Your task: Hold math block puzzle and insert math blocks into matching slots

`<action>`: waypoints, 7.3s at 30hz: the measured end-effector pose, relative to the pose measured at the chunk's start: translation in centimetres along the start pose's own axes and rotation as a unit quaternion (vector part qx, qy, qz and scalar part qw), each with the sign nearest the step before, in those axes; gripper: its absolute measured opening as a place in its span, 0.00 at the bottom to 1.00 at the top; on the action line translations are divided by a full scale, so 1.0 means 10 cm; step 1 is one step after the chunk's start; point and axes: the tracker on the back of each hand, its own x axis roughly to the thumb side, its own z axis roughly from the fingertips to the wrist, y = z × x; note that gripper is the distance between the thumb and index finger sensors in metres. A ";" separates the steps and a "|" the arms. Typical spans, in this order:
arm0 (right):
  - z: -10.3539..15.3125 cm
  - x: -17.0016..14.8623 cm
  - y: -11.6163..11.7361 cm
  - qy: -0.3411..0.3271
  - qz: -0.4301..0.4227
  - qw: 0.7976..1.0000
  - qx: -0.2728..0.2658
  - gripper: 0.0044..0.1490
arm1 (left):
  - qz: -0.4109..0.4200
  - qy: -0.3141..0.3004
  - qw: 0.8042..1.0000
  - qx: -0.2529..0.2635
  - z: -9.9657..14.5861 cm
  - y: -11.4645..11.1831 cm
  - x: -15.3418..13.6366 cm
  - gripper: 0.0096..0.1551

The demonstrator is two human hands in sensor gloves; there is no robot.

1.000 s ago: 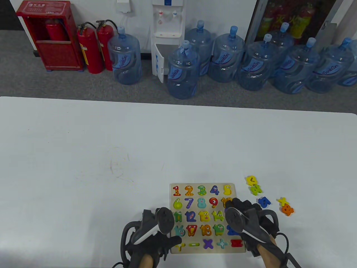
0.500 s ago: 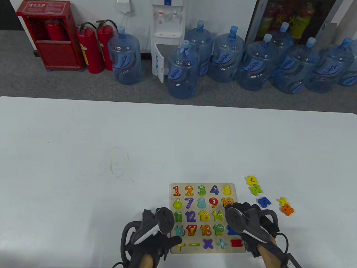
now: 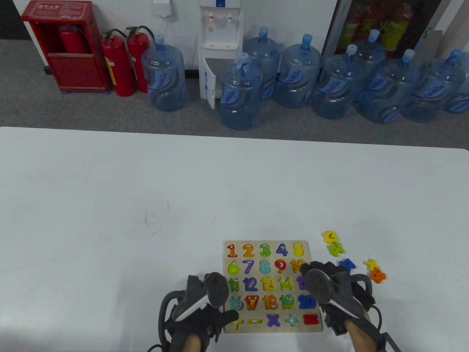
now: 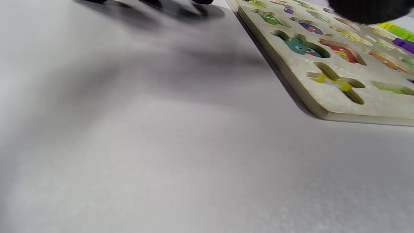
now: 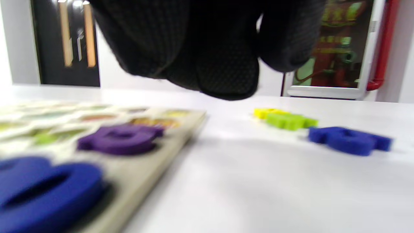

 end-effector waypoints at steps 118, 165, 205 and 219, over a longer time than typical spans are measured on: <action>-0.30 1.49 -0.02 -0.212 0.039 0.974 0.066 0.41 | -0.008 0.024 0.998 0.051 0.07 0.01 -0.09 0.56; -0.06 -1.46 0.20 0.201 0.032 0.961 0.189 0.55 | 0.010 0.010 0.999 0.048 0.12 -0.01 -0.09 0.57; -0.04 -0.99 0.22 0.112 0.051 0.984 0.131 0.42 | 0.022 0.002 0.999 0.040 0.13 -0.01 -0.08 0.56; -0.04 -0.78 0.20 0.076 0.132 0.978 0.140 0.40 | 0.025 -0.001 0.999 0.037 0.13 -0.01 -0.08 0.56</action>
